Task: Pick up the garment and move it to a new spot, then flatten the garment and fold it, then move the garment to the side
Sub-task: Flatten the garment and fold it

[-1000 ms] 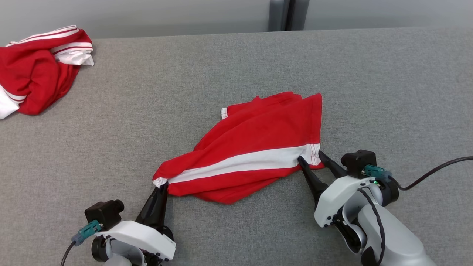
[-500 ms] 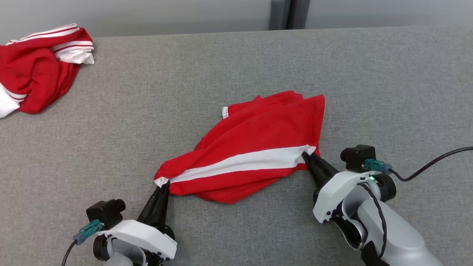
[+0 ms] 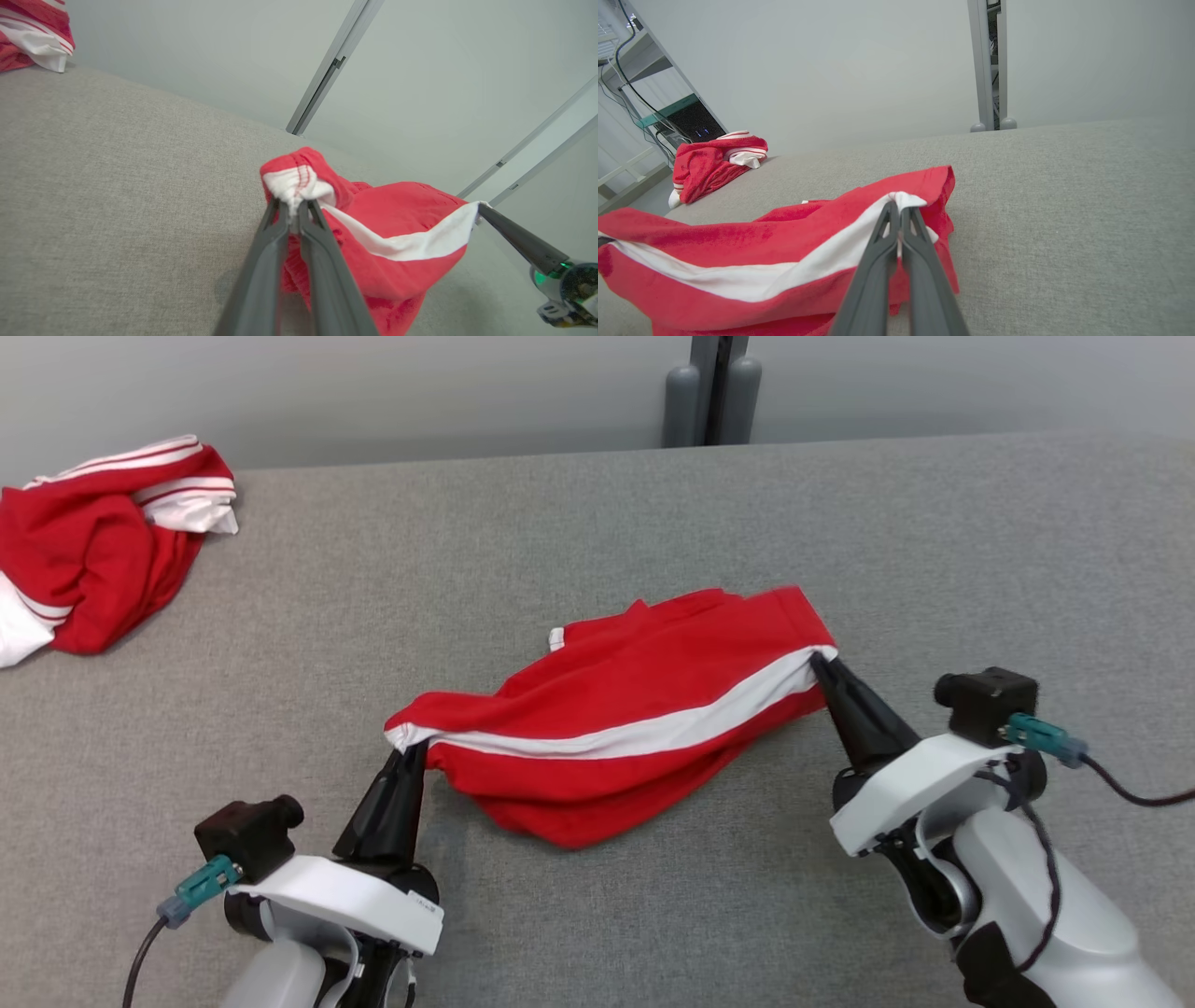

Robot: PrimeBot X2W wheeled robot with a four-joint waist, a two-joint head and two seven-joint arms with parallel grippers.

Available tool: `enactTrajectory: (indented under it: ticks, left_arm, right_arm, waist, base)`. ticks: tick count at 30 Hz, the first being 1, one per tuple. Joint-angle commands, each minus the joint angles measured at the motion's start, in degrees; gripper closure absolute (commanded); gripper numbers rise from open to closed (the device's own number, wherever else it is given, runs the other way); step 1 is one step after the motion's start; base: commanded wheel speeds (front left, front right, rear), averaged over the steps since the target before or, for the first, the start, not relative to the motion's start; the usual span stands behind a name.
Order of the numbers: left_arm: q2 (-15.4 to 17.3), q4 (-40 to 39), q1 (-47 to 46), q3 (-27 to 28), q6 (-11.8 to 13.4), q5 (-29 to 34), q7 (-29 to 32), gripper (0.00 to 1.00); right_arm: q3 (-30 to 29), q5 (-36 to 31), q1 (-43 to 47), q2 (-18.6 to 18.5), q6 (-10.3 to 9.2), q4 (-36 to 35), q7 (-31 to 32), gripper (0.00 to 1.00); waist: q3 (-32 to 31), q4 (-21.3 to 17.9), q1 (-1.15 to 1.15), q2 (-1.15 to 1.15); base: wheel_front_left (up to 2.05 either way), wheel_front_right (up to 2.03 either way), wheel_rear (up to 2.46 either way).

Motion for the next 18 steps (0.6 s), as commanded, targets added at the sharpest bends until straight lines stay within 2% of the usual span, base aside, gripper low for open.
enactTrajectory:
  ticks: [1, 11, 18]
  left_arm:
    - [0.6, -1.8, -1.0, 0.1, -0.1, 0.5, 0.4, 1.0]
    - [3.6, -20.3, 1.1, -0.4, 2.6, 0.9, 4.5, 1.0]
    - [6.3, -33.2, 0.2, -0.3, 5.1, 1.5, 9.7, 1.0]
  right_arm:
    - [-0.8, 0.8, 1.2, -1.2, 0.01, -2.2, -0.7, 1.0]
    - [-10.3, -0.4, 9.2, -5.5, 0.01, -22.6, -0.4, 1.0]
    - [-19.3, -4.5, 15.0, -5.6, 0.01, -39.4, 5.0, 1.0]
  waist:
    - [-1.1, -0.6, 0.0, 0.0]
    - [-7.0, -3.5, 0.0, 0.0]
    - [-10.3, -5.3, 0.0, 0.0]
  base:
    - [0.0, 0.0, 0.0]
    - [0.0, 0.0, 0.0]
    - [0.0, 0.0, 0.0]
